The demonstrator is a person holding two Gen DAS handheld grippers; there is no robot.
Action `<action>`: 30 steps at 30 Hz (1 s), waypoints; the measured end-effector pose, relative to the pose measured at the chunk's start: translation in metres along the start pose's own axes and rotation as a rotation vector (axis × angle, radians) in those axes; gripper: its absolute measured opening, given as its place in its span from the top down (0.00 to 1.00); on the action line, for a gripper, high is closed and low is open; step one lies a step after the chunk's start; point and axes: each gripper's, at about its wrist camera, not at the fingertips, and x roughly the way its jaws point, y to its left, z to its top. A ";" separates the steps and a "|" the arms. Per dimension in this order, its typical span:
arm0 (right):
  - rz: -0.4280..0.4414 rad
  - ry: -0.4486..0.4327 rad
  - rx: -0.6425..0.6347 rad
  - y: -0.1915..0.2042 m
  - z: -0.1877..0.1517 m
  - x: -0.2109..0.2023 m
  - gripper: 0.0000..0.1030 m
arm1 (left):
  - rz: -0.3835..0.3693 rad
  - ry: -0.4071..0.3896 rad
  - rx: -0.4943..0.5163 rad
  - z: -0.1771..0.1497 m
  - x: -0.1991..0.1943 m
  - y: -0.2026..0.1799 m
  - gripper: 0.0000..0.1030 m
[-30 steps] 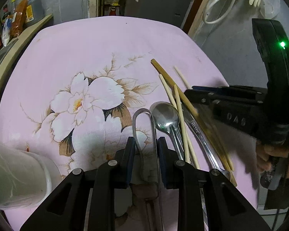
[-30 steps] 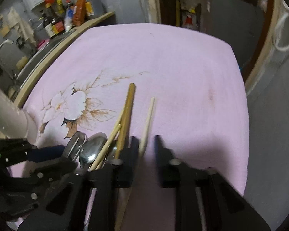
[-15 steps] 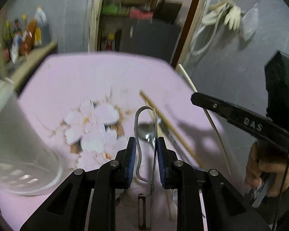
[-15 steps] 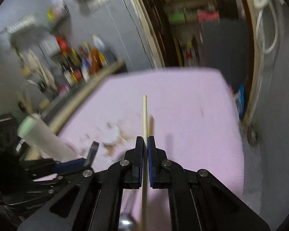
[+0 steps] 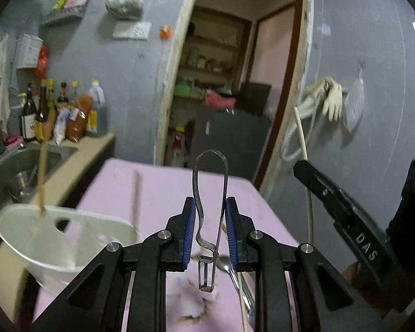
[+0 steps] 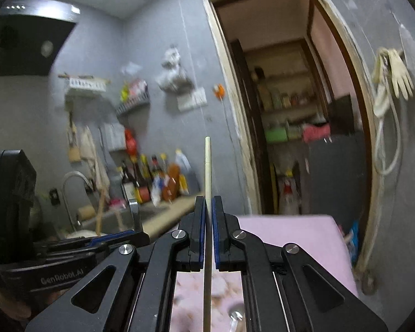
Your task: Organize utensils
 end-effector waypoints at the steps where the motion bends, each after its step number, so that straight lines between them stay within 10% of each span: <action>1: 0.013 -0.029 0.002 0.007 0.005 0.003 0.97 | 0.004 -0.015 -0.005 0.007 -0.007 0.004 0.83; 15: 0.131 -0.201 0.024 0.084 0.025 0.043 0.97 | 0.181 -0.159 -0.117 0.073 -0.076 0.121 0.83; 30: 0.125 -0.160 -0.011 0.123 -0.012 0.100 0.97 | 0.287 -0.116 -0.136 0.037 -0.057 0.181 0.83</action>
